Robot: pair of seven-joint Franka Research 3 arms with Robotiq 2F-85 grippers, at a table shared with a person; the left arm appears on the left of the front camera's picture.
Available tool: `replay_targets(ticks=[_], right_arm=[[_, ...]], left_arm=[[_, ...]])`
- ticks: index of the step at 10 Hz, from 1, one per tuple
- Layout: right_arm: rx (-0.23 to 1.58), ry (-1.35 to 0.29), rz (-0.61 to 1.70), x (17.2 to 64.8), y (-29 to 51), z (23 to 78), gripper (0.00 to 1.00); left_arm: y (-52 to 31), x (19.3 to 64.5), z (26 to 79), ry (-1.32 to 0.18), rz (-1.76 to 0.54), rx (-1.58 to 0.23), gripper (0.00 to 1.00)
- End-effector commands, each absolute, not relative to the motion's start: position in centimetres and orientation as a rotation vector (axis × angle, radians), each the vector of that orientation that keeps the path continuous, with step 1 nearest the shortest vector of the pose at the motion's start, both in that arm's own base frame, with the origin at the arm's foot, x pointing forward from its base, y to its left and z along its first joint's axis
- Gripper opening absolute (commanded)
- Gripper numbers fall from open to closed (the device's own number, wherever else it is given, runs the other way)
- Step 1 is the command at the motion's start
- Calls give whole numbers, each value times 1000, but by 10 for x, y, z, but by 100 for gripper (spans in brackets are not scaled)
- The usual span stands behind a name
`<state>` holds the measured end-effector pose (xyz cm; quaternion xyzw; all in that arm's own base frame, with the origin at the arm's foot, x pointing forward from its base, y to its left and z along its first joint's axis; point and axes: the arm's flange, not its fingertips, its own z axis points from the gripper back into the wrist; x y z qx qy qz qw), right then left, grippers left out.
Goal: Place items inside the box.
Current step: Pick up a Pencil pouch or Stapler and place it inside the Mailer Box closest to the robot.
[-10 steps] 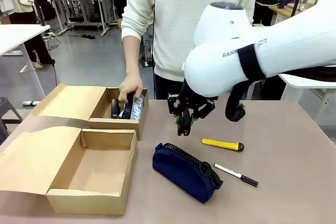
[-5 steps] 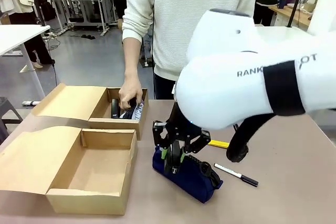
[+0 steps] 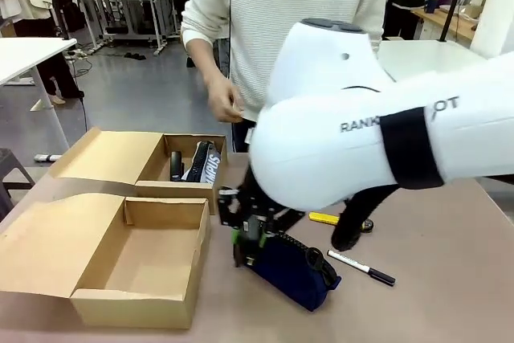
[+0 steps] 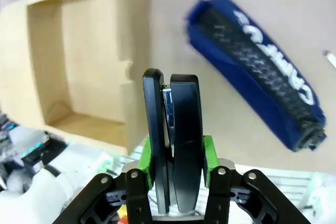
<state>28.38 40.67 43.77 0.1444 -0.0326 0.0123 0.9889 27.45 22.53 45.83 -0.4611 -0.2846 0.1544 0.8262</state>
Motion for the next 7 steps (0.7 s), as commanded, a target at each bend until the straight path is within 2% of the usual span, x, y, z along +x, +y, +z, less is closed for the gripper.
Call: replay_targets(ticks=[1, 4, 5, 6, 7], right_arm=[[348, -45, 58, 294, 473, 439, 42], [327, -22, 32, 290, 557, 423, 42], [283, -79, 24, 283, 584, 411, 42], [222, -207, -11, 282, 594, 399, 42], [327, -19, 57, 280, 542, 411, 42]], left_arm=[[225, 275, 457, -625, 312, -989, 100], [225, 275, 457, -625, 312, -989, 100], [225, 275, 457, -625, 312, -989, 100], [225, 275, 457, -625, 312, -989, 100], [225, 275, 457, -625, 312, -989, 100]])
